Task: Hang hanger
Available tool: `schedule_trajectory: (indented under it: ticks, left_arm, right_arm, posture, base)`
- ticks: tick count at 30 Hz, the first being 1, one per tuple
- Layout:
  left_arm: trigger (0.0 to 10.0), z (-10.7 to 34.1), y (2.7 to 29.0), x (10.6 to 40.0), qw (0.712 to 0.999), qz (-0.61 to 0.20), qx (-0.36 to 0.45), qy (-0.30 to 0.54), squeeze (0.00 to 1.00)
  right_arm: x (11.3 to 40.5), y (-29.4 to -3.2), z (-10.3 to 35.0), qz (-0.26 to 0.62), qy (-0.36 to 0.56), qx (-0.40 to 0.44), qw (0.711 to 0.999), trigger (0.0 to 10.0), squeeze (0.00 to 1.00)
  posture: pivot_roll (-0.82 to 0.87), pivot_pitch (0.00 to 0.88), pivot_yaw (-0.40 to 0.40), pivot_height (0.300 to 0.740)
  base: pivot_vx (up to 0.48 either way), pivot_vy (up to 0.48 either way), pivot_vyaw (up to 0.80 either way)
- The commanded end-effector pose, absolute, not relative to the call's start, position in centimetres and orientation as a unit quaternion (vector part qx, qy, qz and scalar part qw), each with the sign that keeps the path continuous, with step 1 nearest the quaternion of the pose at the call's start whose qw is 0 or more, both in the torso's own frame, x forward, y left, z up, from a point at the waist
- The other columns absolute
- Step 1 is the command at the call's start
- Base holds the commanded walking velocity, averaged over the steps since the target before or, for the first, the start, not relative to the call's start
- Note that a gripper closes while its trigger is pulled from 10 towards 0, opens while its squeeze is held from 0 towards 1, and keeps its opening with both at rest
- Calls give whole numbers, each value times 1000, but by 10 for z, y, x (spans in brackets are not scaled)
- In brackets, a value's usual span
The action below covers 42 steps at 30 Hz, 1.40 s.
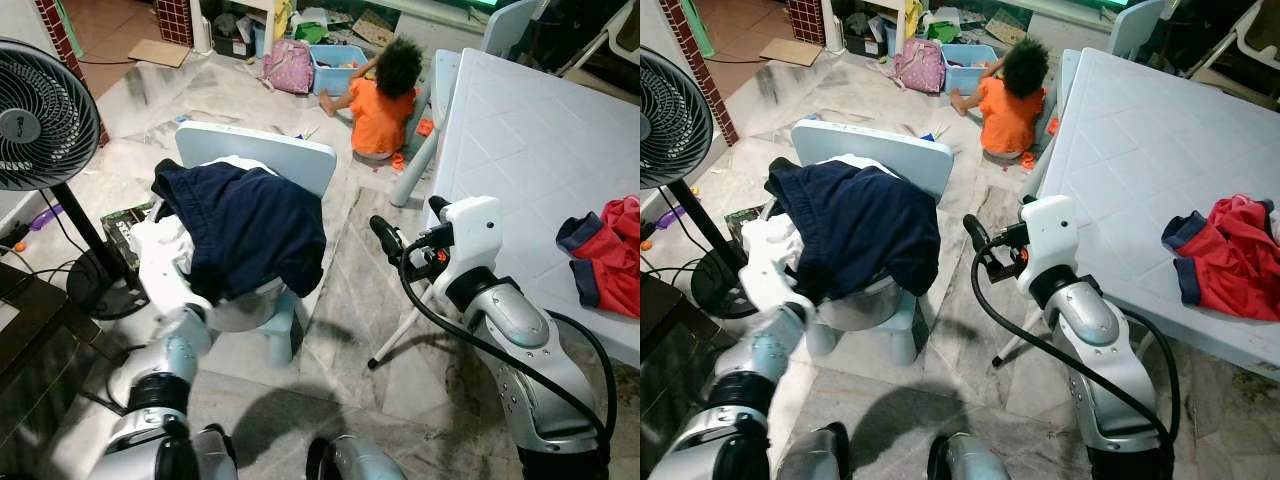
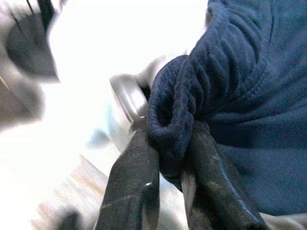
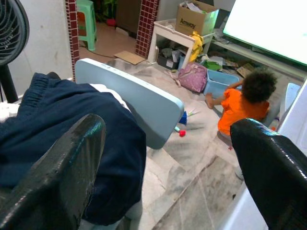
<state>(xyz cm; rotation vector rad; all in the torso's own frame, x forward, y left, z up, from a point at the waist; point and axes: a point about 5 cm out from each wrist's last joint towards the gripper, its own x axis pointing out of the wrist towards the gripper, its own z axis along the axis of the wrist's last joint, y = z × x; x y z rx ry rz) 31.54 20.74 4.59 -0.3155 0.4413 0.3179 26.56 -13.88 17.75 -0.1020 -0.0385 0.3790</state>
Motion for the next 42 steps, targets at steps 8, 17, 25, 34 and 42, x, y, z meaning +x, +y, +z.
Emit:
schedule_trajectory:
  ticks: [8,17,25,34,42]
  left_arm:
    - [0,71,199,325,983,85,16,159,0]
    - [0,108,203,330,973,12,215,88,0]
    - [0,159,195,336,945,-21,325,-38,0]
    - [0,145,163,322,939,-157,306,2,0]
    - [0,156,140,302,968,-205,146,17,0]
  right_arm:
    - [269,-136,177,187,-25,-47,981,10000,0]
    - [280,-126,173,178,-36,-24,983,10000,0]
    - [290,-121,166,150,-49,7,987,10000,0]
    - [296,-119,160,129,-61,25,989,10000,0]
    - [292,-133,146,80,-48,44,995,10000,0]
  posture:
    - [-86,112,-143,740]
    - [-18,75,-102,740]
    - [52,0,-42,740]
    - [68,0,-9,740]
    - [61,0,10,740]
  base:
    - [0,0,0]
    - [0,0,0]
    - [0,0,0]
    - [0,0,0]
    - [0,0,0]
